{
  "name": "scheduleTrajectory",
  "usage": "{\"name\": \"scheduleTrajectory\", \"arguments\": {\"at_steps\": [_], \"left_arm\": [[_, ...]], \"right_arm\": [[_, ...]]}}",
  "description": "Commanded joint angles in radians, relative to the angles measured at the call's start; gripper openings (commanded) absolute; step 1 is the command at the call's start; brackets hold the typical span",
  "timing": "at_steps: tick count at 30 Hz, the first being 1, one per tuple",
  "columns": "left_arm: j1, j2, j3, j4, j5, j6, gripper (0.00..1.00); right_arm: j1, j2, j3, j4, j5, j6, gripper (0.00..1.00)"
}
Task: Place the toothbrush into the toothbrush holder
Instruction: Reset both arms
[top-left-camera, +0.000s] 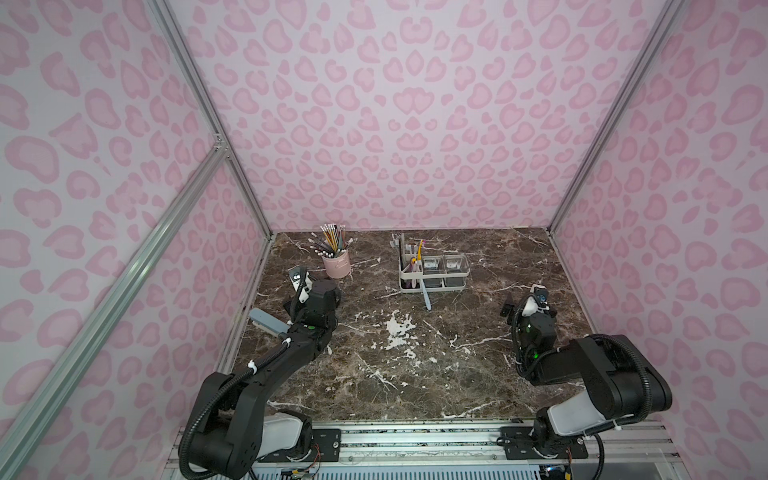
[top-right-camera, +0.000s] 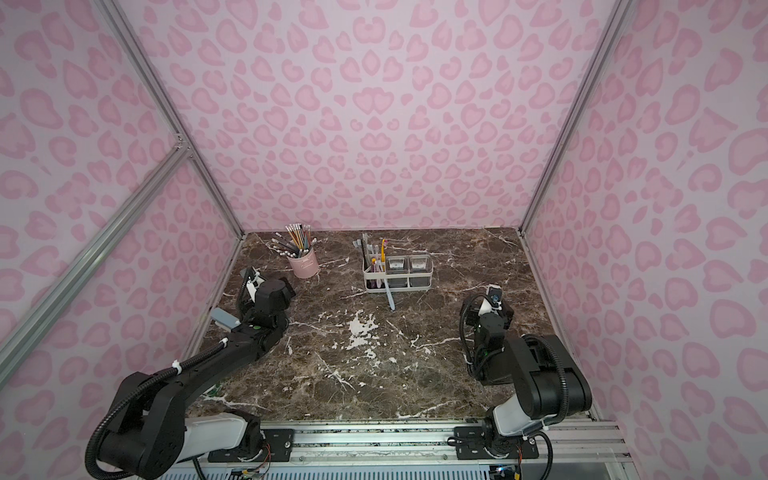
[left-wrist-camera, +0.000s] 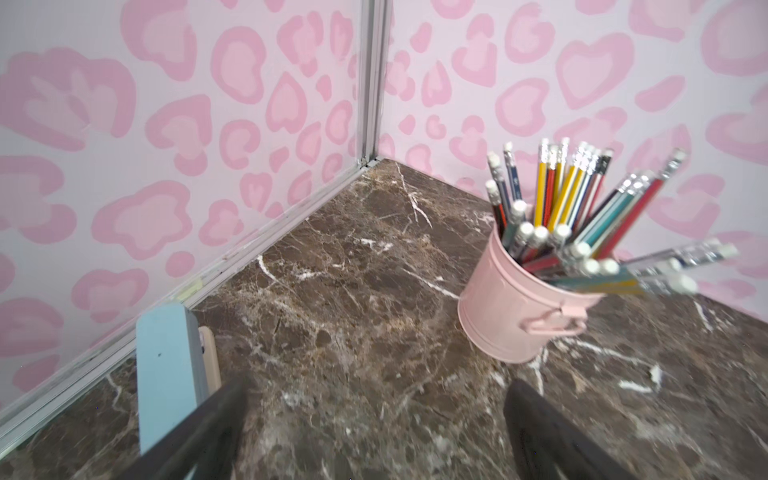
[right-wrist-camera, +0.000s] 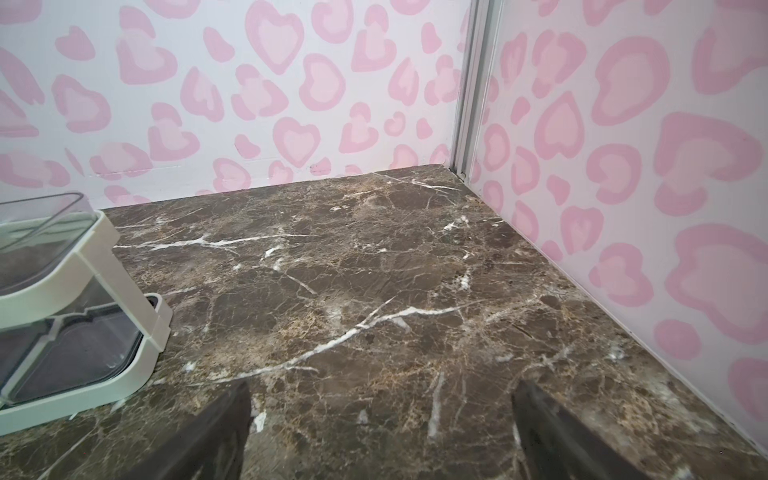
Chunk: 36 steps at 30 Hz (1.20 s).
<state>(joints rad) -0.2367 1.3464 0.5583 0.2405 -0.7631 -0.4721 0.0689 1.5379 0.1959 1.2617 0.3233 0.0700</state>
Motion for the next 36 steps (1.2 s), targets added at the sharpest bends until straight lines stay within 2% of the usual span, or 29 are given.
{"name": "scheduleTrajectory", "arguments": {"at_steps": [1,4,7,12,14,16,19,22,24,26,29,30,31,32,36], "left_arm": [[0.037,0.042,0.025,0.24,0.105,0.079,0.98],[0.044,0.063,0.016,0.336,0.121,0.177,0.98],[0.076,0.062,-0.034,0.449,0.195,0.259,0.98],[0.193,0.027,-0.084,0.504,0.427,0.267,0.98],[0.209,0.007,-0.102,0.5,0.489,0.278,0.98],[0.211,-0.017,-0.129,0.52,0.501,0.288,0.98],[0.209,-0.024,-0.158,0.5,0.461,0.333,0.98],[0.209,-0.024,-0.293,0.726,0.464,0.336,0.98],[0.21,0.018,-0.305,0.823,0.457,0.363,0.98],[0.212,0.068,-0.288,0.834,0.47,0.361,0.98],[0.202,0.182,-0.34,1.03,0.505,0.388,0.98],[0.195,0.19,-0.323,1.03,0.491,0.39,0.98],[0.184,0.179,-0.303,0.945,0.48,0.4,0.98],[0.181,0.197,-0.316,1.013,0.473,0.407,0.98],[0.177,0.18,-0.309,0.966,0.468,0.405,0.98]], "right_arm": [[-0.001,-0.001,0.01,0.047,0.01,-0.011,1.0],[-0.001,-0.002,0.01,0.047,0.011,-0.011,1.0],[-0.001,-0.001,0.01,0.046,0.011,-0.011,1.0],[-0.001,-0.001,0.01,0.047,0.01,-0.011,1.0],[0.0,-0.001,0.011,0.046,0.009,-0.01,1.0],[-0.001,-0.002,0.01,0.046,0.008,-0.01,1.0],[0.0,-0.002,0.011,0.047,0.009,-0.011,1.0],[-0.002,-0.002,0.011,0.046,0.01,-0.011,1.0],[-0.001,-0.001,0.011,0.046,0.01,-0.011,1.0],[-0.001,-0.001,0.01,0.046,0.009,-0.01,1.0],[-0.001,-0.001,0.01,0.046,0.011,-0.01,1.0],[0.0,-0.002,0.01,0.047,0.01,-0.011,1.0],[-0.001,-0.001,0.01,0.046,0.01,-0.01,1.0],[-0.002,-0.001,0.01,0.046,0.009,-0.01,1.0],[-0.002,0.0,0.011,0.044,0.008,-0.01,1.0]]}}
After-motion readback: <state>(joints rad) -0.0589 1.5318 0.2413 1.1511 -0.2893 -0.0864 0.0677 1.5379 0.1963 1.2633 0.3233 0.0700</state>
